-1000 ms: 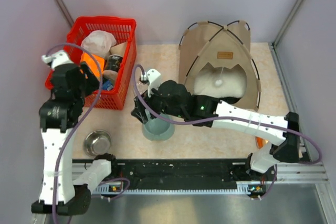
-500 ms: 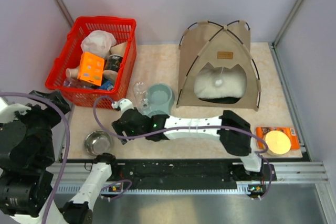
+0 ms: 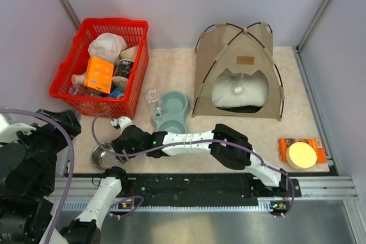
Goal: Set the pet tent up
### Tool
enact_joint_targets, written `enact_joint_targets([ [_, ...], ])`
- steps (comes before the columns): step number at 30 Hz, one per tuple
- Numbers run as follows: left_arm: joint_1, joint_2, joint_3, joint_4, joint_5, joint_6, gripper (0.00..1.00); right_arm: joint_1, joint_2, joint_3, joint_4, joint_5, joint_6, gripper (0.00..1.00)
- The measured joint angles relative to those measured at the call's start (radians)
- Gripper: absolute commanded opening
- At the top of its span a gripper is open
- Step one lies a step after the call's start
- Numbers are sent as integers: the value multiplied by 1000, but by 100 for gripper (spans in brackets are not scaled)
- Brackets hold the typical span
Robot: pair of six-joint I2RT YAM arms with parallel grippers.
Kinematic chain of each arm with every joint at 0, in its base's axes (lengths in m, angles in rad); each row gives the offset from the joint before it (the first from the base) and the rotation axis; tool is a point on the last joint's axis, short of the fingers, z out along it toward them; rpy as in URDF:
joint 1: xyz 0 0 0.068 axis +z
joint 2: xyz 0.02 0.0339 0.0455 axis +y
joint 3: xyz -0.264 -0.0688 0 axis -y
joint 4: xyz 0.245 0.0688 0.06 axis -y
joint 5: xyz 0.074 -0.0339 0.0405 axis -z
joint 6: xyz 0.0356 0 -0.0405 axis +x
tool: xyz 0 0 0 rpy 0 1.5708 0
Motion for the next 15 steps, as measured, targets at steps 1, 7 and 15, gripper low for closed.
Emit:
enact_joint_targets([
  [1, 0, 0, -3, -6, 6, -4, 80, 0, 14, 7, 11, -17, -7, 76],
  [7, 0, 0, -50, -15, 43, -22, 80, 0, 84, 40, 76, -109, -32, 67],
  [15, 0, -1, -179, -19, 72, -16, 80, 0, 189, 168, 73, -184, -43, 50],
])
